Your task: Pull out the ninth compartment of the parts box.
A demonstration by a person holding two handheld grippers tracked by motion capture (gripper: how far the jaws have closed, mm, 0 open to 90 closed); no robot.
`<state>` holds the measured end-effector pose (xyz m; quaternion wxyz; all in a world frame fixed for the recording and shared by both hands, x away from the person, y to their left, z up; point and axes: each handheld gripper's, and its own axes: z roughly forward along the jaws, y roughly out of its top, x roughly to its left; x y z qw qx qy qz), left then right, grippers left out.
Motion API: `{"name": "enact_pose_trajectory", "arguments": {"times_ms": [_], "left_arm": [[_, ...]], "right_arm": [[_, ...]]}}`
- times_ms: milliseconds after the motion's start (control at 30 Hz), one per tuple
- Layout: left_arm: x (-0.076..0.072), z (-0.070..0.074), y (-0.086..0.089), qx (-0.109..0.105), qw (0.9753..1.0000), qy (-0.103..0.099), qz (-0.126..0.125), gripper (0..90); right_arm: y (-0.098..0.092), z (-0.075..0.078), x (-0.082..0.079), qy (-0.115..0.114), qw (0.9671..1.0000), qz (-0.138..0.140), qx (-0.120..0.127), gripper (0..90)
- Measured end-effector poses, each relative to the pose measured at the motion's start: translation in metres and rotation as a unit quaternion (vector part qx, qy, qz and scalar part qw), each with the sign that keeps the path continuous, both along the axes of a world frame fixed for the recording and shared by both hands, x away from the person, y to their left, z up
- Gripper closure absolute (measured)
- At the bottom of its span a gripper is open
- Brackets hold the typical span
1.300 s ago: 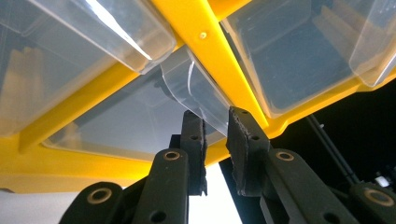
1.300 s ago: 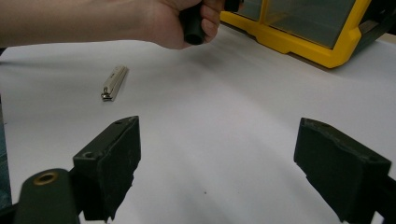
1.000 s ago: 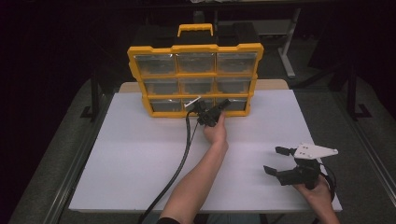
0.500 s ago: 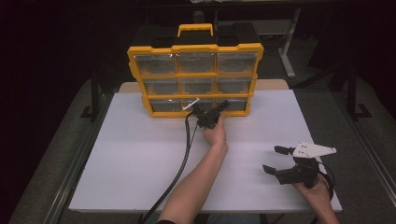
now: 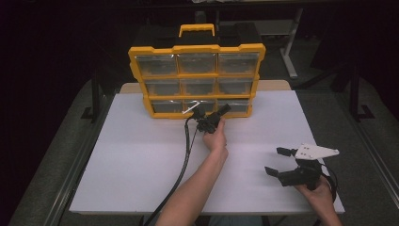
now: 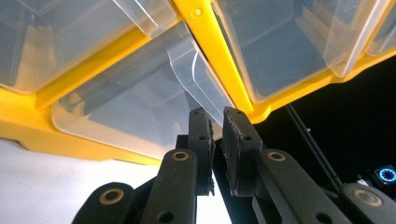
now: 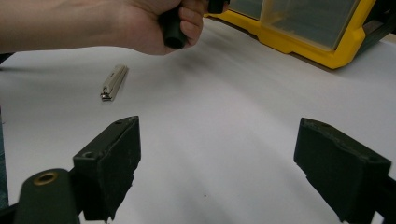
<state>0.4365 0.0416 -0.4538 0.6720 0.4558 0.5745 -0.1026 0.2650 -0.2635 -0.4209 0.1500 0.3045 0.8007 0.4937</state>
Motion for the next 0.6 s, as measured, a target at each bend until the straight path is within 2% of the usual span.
{"name": "enact_pose_trajectory", "arguments": {"times_ms": [267,600], "left_arm": [[-0.009,-0.001,0.002,-0.012,0.9999,0.005,-0.007,80.9],[-0.02,-0.001,0.005,-0.013,0.9998,0.001,-0.014,81.1]], "right_arm": [[0.002,0.0,0.0,0.001,1.0,0.003,-0.002,13.9],[0.003,0.0,-0.001,0.0,1.0,0.003,-0.004,13.9]]}}
